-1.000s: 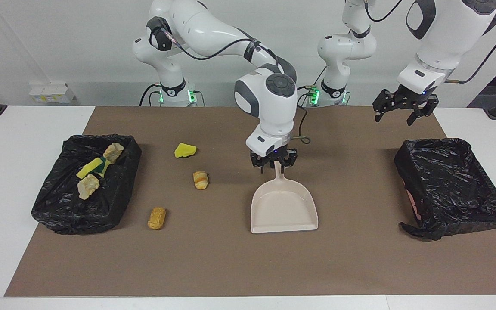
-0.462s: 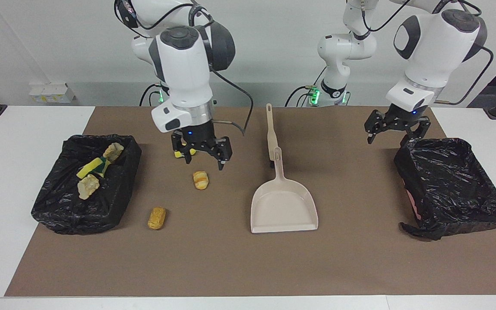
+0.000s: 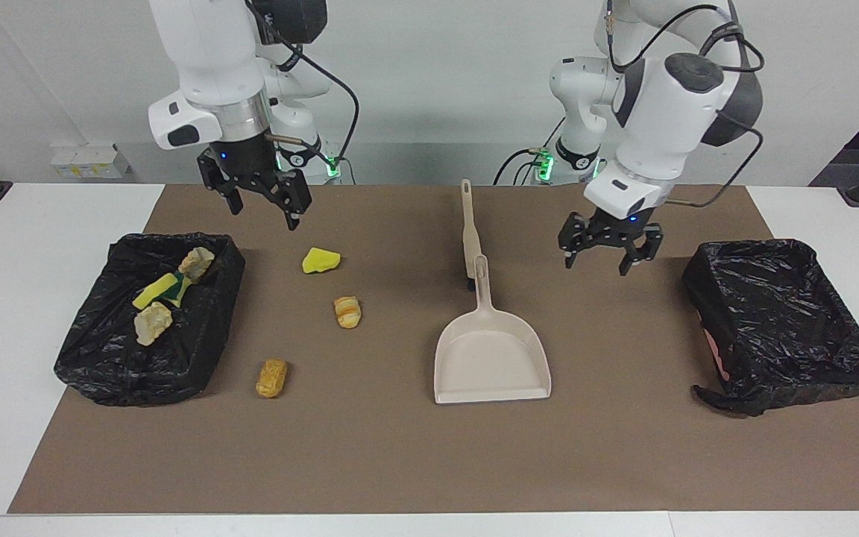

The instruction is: Sweep and dump trash in bin

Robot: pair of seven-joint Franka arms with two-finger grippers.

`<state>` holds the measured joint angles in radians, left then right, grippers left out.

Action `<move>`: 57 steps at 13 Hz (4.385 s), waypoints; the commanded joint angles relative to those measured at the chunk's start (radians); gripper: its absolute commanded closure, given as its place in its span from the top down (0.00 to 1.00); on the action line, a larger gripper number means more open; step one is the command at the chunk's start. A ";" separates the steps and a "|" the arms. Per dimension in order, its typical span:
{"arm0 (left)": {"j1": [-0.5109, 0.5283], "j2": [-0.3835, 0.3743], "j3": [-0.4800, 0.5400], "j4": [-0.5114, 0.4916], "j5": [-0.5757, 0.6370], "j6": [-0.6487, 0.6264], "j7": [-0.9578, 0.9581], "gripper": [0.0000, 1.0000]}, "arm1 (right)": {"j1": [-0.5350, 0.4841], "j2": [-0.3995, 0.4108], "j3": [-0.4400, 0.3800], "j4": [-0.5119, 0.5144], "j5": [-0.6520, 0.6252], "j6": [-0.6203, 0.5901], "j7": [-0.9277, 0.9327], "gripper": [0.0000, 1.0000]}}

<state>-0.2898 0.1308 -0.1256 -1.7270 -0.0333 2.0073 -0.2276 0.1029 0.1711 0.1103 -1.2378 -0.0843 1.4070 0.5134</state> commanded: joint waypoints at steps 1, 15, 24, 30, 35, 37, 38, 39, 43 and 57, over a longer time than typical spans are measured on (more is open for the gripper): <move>-0.138 0.051 0.018 -0.057 0.000 0.085 -0.150 1.00 | -0.063 -0.080 0.015 -0.098 0.015 -0.003 -0.071 1.00; -0.236 0.171 0.029 -0.188 0.111 0.298 -0.231 1.00 | -0.137 -0.219 0.009 -0.295 0.084 0.049 -0.250 1.00; -0.229 0.171 0.031 -0.172 0.125 0.254 -0.231 0.16 | -0.140 -0.191 0.009 -0.249 0.083 0.044 -0.250 1.00; -0.167 0.130 0.035 -0.122 0.176 0.190 0.000 0.00 | -0.140 -0.190 0.009 -0.249 0.086 0.049 -0.250 1.00; -0.074 0.067 0.054 -0.108 0.178 0.168 0.428 0.00 | -0.140 -0.190 0.009 -0.249 0.086 0.055 -0.250 1.00; -0.010 0.064 0.052 -0.108 0.176 0.168 0.642 0.00 | -0.141 -0.190 0.009 -0.249 0.086 0.053 -0.250 1.00; 0.012 0.067 0.052 -0.108 0.176 0.169 0.736 0.00 | -0.141 -0.190 0.009 -0.249 0.086 0.055 -0.250 1.00; 0.020 0.066 0.052 -0.111 0.174 0.168 0.805 0.00 | -0.141 -0.190 0.009 -0.249 0.086 0.050 -0.250 1.00; 0.113 0.061 0.052 -0.131 0.174 0.131 1.163 0.00 | -0.141 -0.190 0.009 -0.250 0.084 0.049 -0.250 1.00; 0.225 -0.023 0.052 -0.331 0.178 0.235 1.438 0.00 | 0.305 -0.206 0.025 -0.540 0.121 0.252 0.167 1.00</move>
<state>-0.0887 0.1560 -0.0638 -1.9973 0.1317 2.2057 1.1948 0.3453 -0.0143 0.1394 -1.6750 -0.0061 1.5875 0.6051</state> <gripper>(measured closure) 0.674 0.000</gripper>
